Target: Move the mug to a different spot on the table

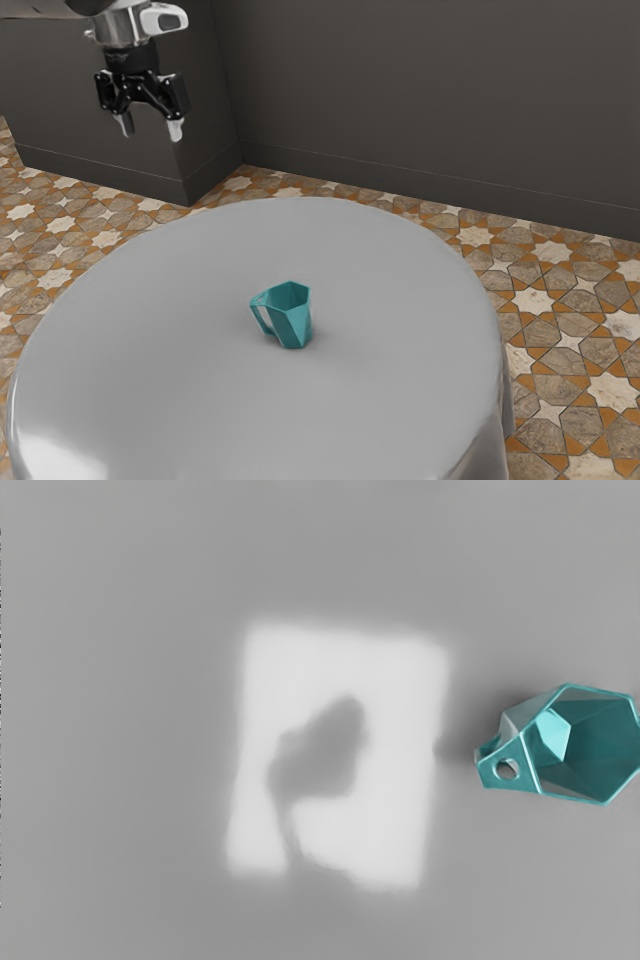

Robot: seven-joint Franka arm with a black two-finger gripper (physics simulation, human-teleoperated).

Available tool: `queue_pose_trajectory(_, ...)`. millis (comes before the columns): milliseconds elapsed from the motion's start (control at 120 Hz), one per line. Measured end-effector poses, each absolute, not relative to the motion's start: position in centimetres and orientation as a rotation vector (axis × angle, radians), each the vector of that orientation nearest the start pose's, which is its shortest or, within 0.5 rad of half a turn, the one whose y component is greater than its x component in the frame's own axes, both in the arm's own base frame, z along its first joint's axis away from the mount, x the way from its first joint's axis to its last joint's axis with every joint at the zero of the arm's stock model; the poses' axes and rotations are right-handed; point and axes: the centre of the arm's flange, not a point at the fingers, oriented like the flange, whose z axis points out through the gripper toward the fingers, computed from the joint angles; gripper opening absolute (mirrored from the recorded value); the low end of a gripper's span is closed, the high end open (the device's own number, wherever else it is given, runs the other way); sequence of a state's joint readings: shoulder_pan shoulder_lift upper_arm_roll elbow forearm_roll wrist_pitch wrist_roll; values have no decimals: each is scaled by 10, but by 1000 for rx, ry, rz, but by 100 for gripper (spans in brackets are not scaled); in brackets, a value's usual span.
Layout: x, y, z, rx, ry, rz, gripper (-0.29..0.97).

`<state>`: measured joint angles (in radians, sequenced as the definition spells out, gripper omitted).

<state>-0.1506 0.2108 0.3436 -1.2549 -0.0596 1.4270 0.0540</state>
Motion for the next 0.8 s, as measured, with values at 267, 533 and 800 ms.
queue_pose_trajectory(267,607,66,637,-3122,-127,-14,68)
queue_pose_trajectory(533,612,48,630,-3118,-62,-5,68)
queue_pose_trajectory(800,544,58,575,-3239,159,-39,68)
